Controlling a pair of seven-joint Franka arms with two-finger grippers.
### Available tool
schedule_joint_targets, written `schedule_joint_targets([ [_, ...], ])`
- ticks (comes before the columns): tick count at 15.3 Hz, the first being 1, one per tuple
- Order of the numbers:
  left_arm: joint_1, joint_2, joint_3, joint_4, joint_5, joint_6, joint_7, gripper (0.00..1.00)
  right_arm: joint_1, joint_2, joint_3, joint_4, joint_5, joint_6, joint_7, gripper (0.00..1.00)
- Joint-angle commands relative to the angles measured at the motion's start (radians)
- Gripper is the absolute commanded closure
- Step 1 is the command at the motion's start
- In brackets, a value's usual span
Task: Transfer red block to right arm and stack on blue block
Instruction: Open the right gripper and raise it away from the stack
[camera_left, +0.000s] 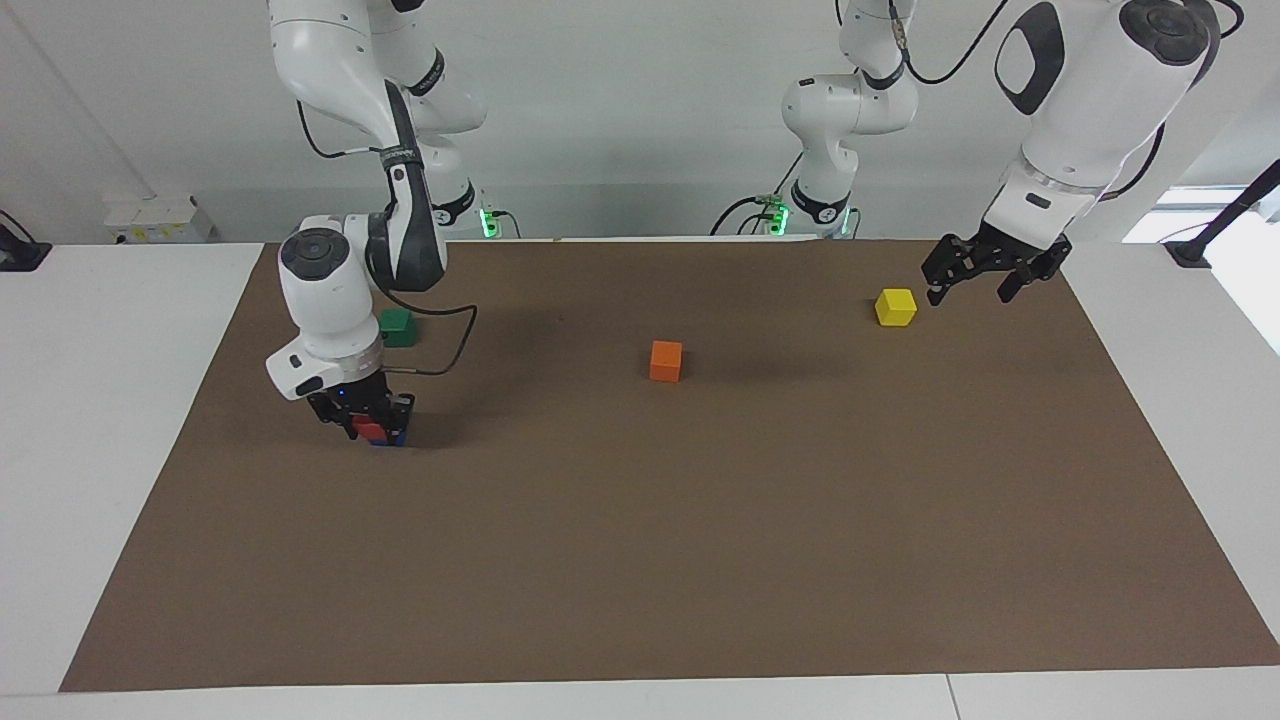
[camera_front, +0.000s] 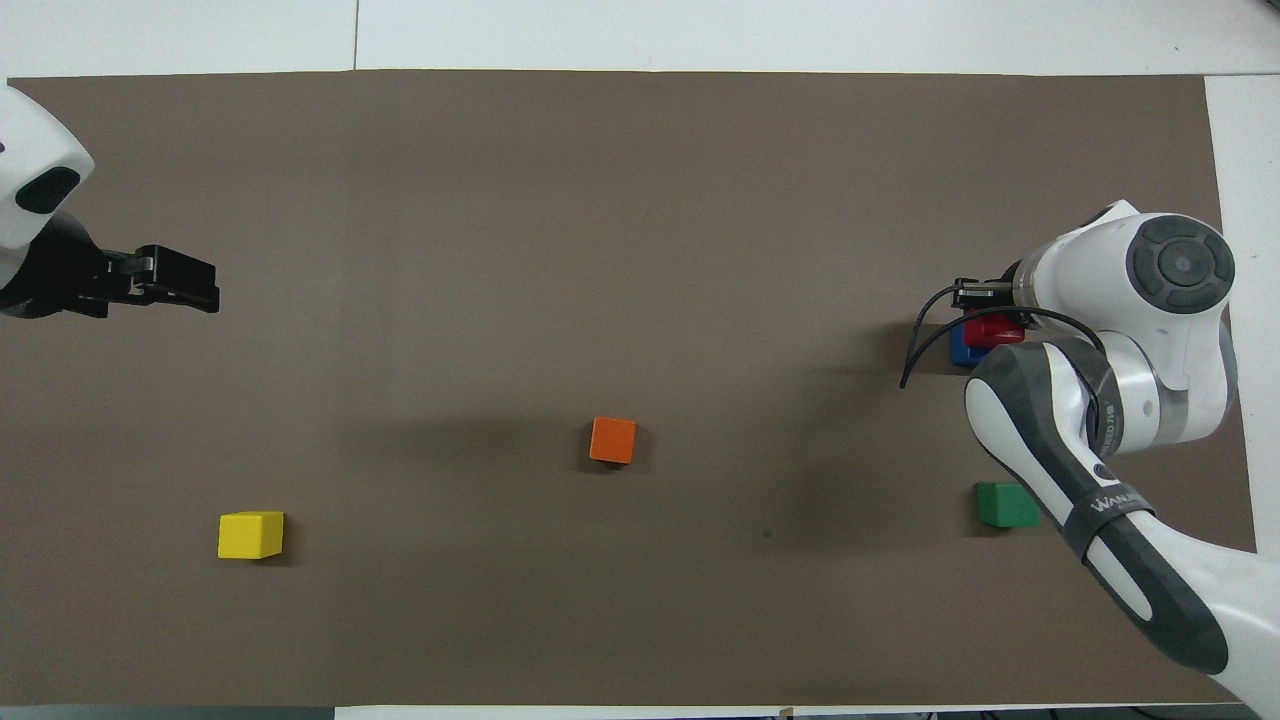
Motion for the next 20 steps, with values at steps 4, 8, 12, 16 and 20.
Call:
schedule_joint_targets([
  [4, 0.000, -0.003, 0.008, 0.014, -0.007, -0.021, 0.014, 0.00, -0.015, -0.007, 0.013, -0.014, -0.028, 0.020, 0.068, 0.00],
  [8, 0.001, -0.013, 0.007, 0.004, -0.007, -0.024, 0.014, 0.00, -0.017, -0.008, 0.013, -0.003, -0.028, -0.001, 0.057, 0.00],
  [12, 0.010, -0.031, 0.008, 0.002, -0.007, -0.025, 0.014, 0.00, -0.035, -0.045, 0.010, 0.136, -0.014, -0.207, -0.169, 0.00],
  [16, 0.009, -0.033, 0.007, 0.002, -0.007, -0.025, 0.014, 0.00, -0.073, -0.085, 0.009, 0.284, 0.124, -0.392, -0.391, 0.00],
  [20, 0.009, -0.033, 0.008, 0.002, -0.007, -0.025, 0.014, 0.00, -0.086, -0.142, 0.013, 0.367, 0.147, -0.569, -0.423, 0.00],
])
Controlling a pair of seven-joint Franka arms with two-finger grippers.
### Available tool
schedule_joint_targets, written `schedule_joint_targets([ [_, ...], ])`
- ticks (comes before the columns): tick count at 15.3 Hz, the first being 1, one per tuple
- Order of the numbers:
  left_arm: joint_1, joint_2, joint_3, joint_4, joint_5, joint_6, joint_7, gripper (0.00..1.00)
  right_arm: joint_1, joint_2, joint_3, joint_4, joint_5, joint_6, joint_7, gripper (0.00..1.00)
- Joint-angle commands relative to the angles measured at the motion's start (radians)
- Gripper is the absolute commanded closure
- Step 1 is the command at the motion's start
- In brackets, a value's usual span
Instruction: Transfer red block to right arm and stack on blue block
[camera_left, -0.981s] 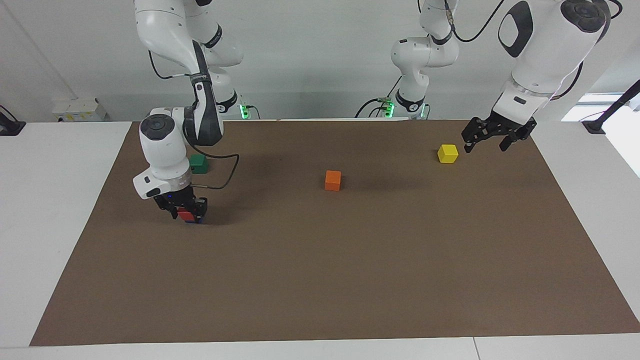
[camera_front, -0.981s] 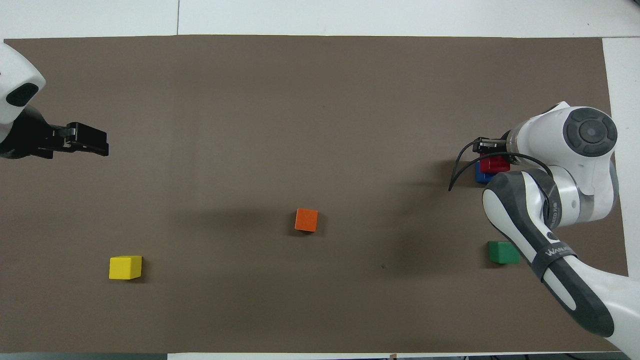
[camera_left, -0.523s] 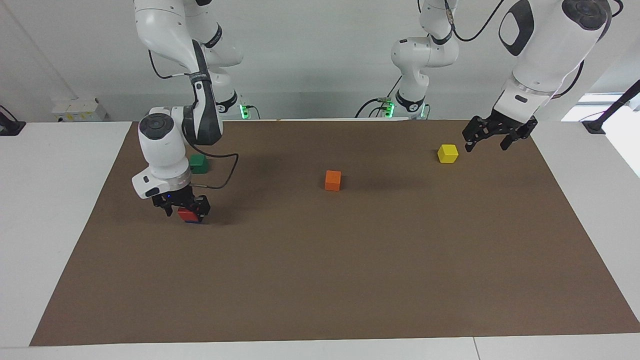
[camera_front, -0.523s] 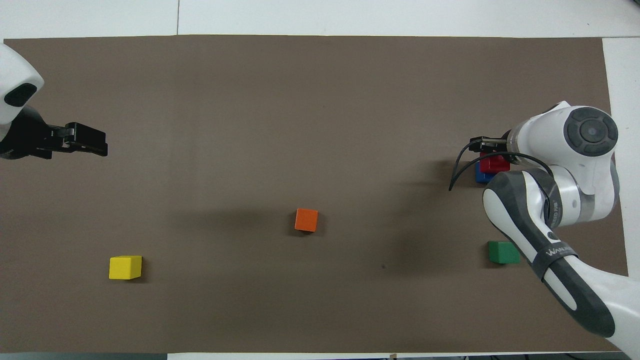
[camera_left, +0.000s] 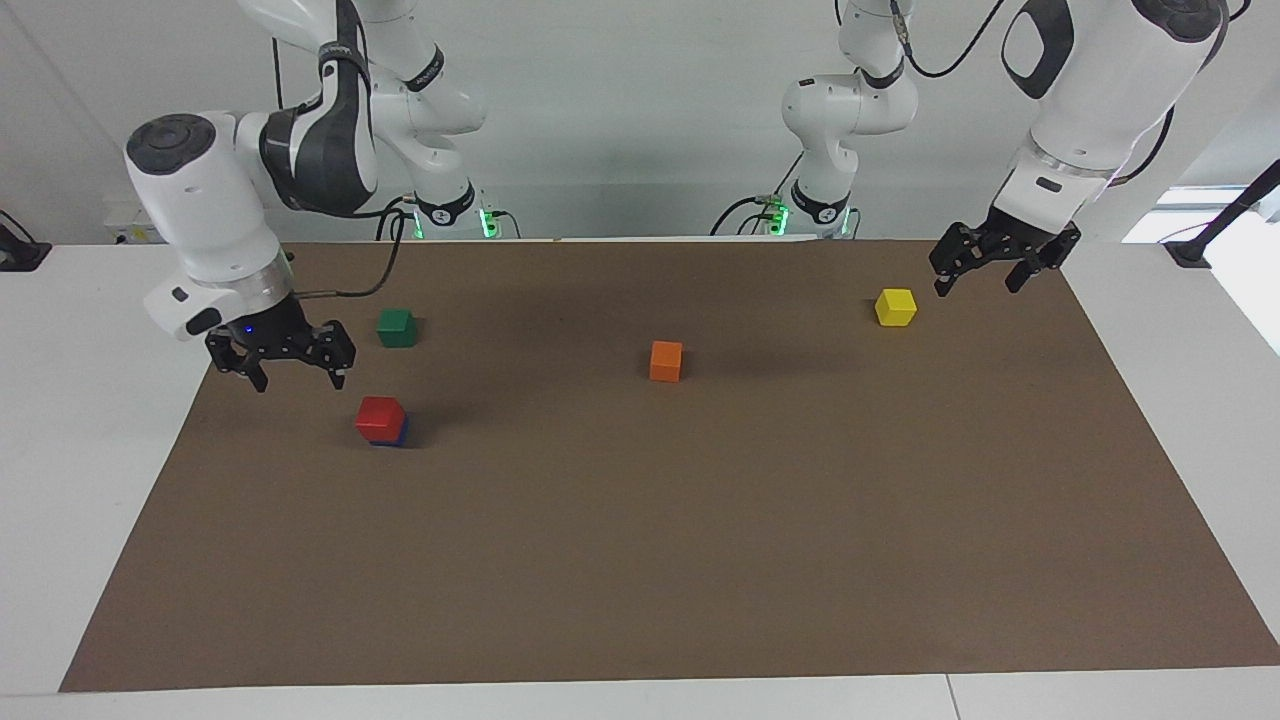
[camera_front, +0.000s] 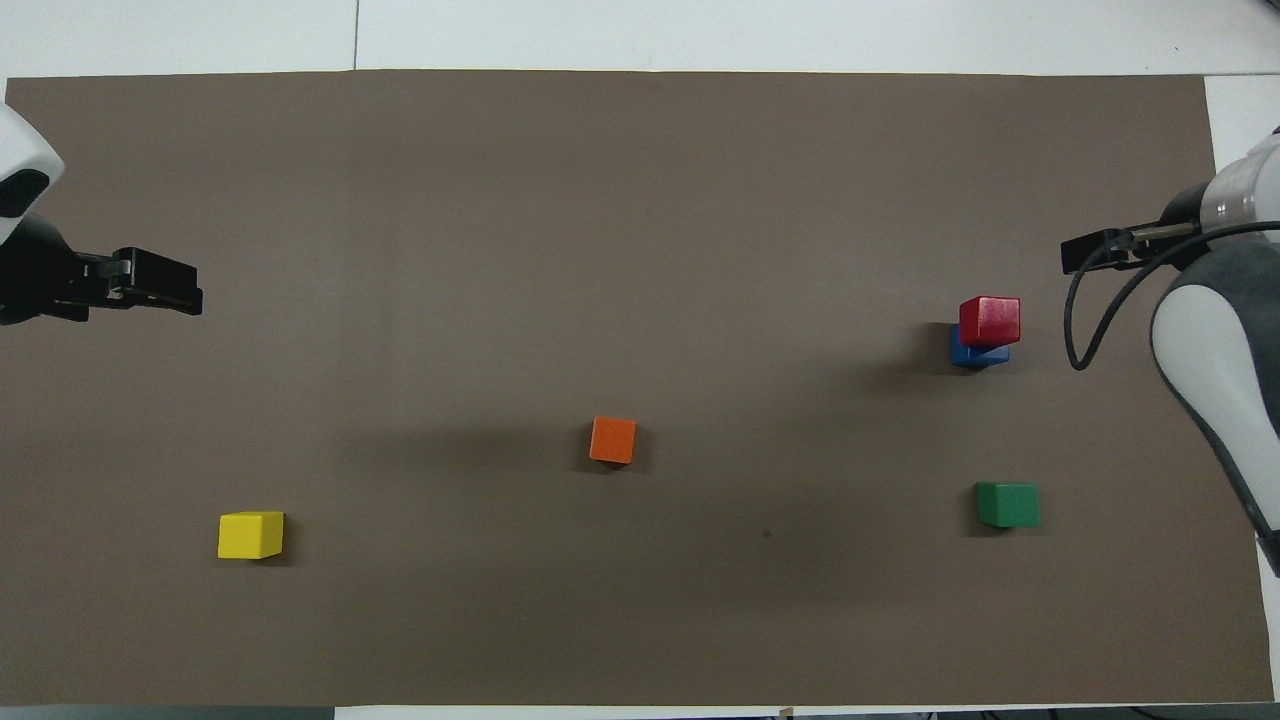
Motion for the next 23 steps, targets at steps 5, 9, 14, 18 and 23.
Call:
schedule_joint_targets([
  [5, 0.006, -0.009, 0.000, 0.001, -0.007, -0.015, 0.014, 0.00, -0.014, -0.130, 0.014, 0.087, 0.037, -0.325, -0.030, 0.00],
  [9, 0.006, -0.009, 0.001, 0.001, -0.007, -0.015, 0.014, 0.00, -0.011, -0.144, 0.008, 0.167, 0.040, -0.491, -0.033, 0.00],
  [14, 0.006, -0.009, 0.001, 0.001, -0.007, -0.015, 0.014, 0.00, 0.058, -0.150, -0.084, 0.176, 0.023, -0.531, -0.033, 0.00],
  [18, 0.006, -0.009, 0.001, 0.001, -0.007, -0.015, 0.014, 0.00, 0.052, -0.190, -0.084, 0.130, 0.023, -0.520, -0.038, 0.00],
  [23, 0.006, -0.009, 0.001, 0.001, -0.007, -0.015, 0.014, 0.00, 0.050, -0.181, -0.086, 0.130, 0.022, -0.477, -0.038, 0.00],
])
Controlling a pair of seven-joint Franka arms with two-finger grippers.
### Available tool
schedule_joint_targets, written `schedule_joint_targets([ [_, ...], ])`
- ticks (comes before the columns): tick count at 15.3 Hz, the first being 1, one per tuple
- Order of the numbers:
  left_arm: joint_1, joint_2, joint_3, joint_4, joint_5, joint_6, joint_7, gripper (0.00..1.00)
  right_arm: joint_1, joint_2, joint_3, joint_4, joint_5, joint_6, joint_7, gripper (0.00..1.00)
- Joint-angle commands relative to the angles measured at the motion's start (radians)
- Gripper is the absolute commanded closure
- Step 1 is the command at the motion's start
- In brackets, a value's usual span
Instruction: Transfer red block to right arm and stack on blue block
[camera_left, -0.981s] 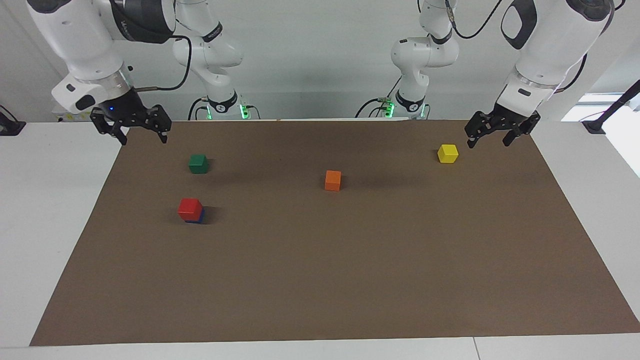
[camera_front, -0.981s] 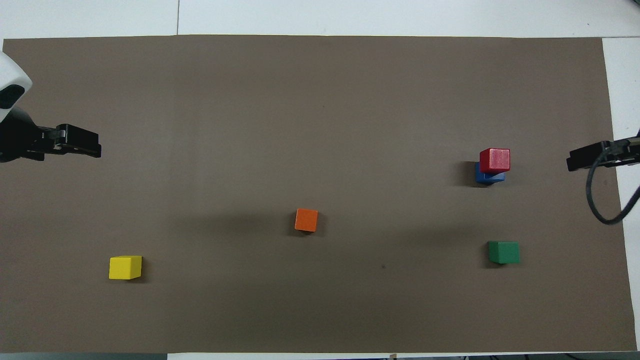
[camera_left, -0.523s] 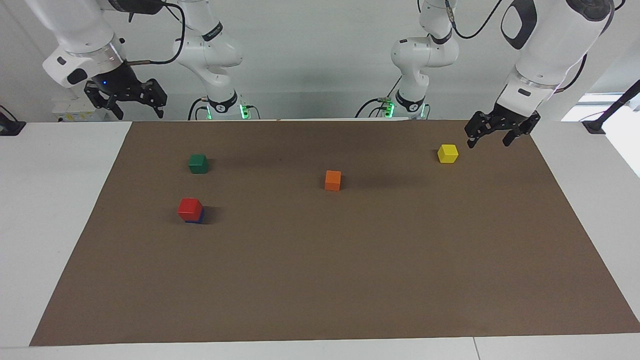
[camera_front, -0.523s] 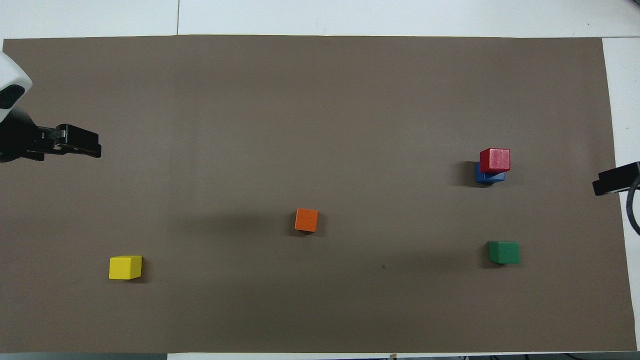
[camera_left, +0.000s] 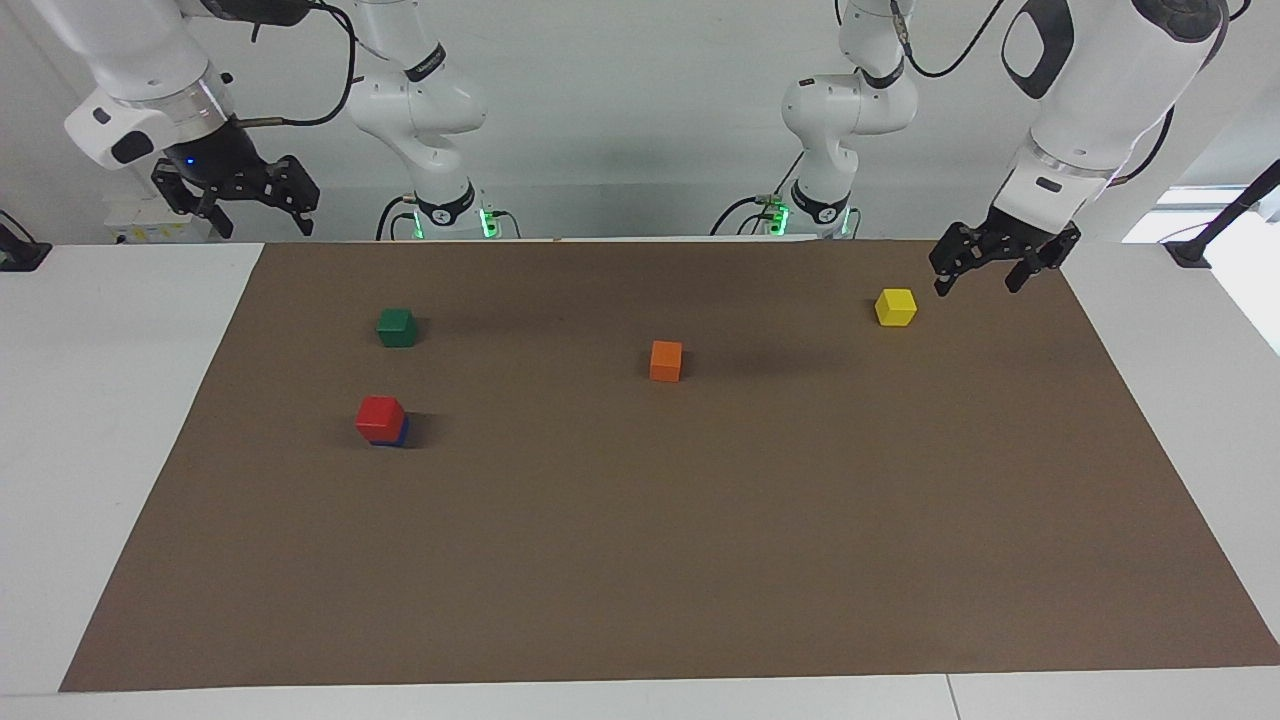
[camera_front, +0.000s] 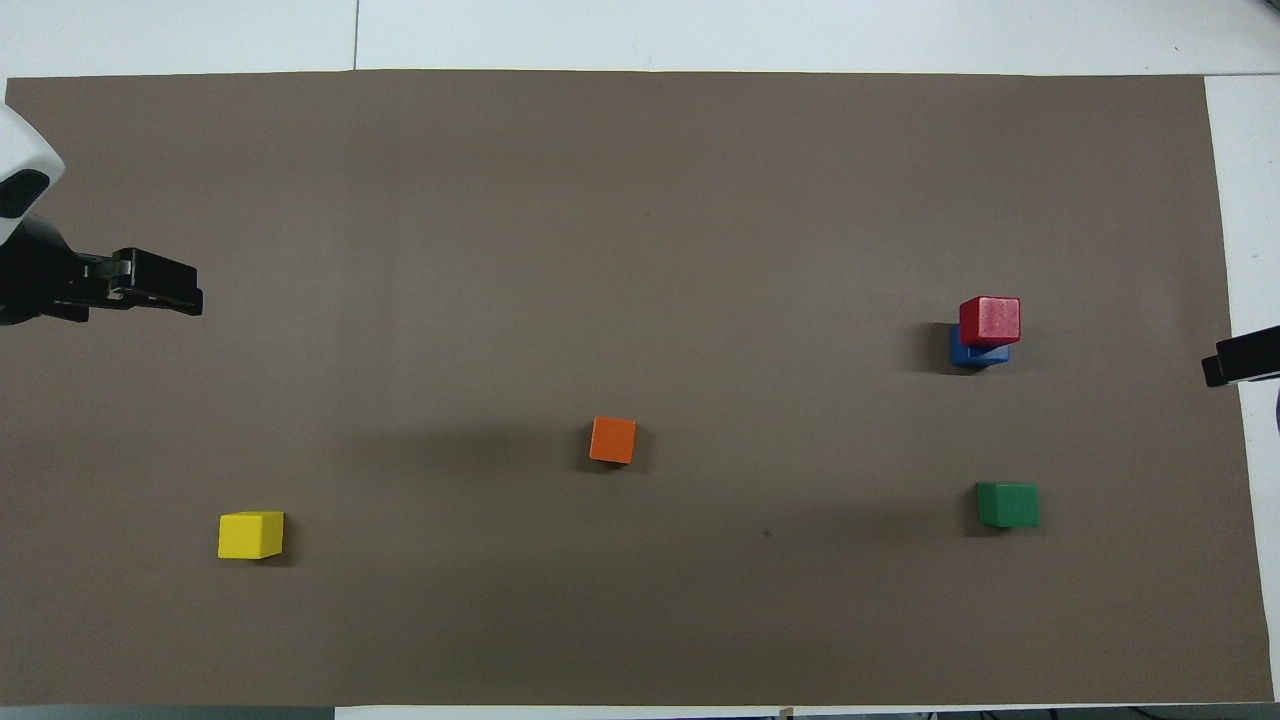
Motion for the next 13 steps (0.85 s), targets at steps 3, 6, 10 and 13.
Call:
schedule_joint_targets([
  [3, 0.006, -0.009, 0.001, 0.001, -0.007, -0.014, 0.014, 0.00, 0.017, -0.016, -0.011, -0.027, -0.012, 0.019, -0.022, 0.00],
  [6, 0.006, -0.009, 0.001, 0.001, -0.007, -0.014, 0.014, 0.00, 0.011, -0.016, -0.010, -0.027, -0.020, 0.025, -0.020, 0.00],
  [10, 0.006, -0.009, 0.001, 0.001, -0.007, -0.014, 0.014, 0.00, 0.006, -0.013, -0.010, -0.025, -0.023, 0.051, -0.017, 0.00],
  [13, 0.006, -0.009, 0.001, 0.001, -0.007, -0.014, 0.014, 0.00, 0.005, -0.015, -0.011, -0.027, -0.023, 0.050, -0.019, 0.00],
])
